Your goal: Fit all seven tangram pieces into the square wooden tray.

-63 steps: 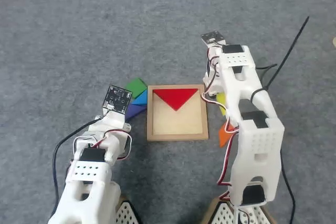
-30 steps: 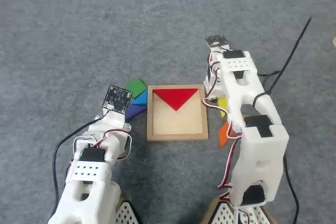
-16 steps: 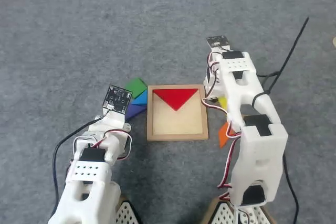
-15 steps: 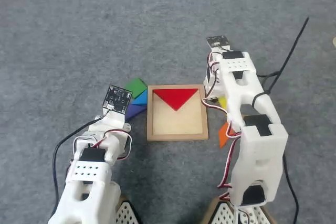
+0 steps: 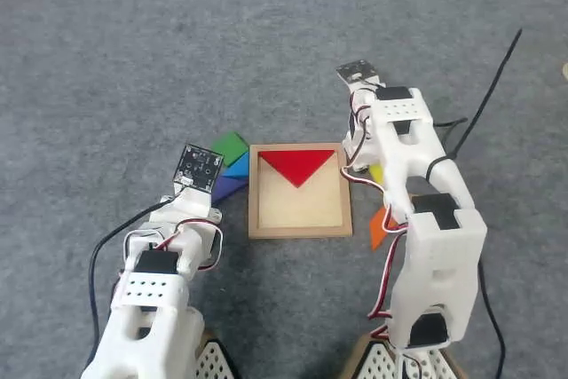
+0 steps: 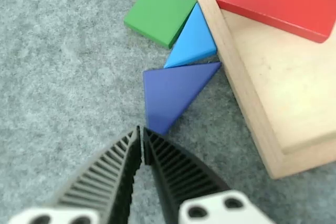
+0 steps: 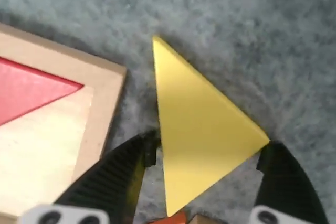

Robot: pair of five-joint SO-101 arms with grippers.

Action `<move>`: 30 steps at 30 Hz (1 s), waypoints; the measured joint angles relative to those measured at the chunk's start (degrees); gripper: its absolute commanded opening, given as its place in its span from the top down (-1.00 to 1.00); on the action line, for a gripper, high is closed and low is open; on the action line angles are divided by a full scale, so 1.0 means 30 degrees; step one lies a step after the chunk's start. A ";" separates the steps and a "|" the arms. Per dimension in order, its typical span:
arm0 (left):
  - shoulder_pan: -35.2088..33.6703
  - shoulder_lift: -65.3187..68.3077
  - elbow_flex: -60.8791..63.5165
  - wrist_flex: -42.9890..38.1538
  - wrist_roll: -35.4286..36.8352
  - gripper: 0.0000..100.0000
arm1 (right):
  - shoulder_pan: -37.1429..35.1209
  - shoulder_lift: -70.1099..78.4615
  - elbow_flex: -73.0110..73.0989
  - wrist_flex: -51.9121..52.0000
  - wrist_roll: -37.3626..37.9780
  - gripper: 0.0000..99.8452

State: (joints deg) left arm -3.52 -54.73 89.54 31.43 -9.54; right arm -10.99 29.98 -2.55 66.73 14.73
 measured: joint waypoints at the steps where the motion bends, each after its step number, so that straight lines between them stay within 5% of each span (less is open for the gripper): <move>1: 0.0000 0.0000 0.0000 0.0000 0.0000 0.97 | 0.0000 0.0000 0.0000 -0.0205 0.0205 0.36; 30: 0.0000 0.0000 0.0000 0.0000 0.0000 0.97 | -0.0029 0.0059 -0.0117 -0.0352 0.0703 0.36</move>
State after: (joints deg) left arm -3.52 -54.73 89.54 31.43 -9.54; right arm -11.08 30.15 -2.90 65.67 16.84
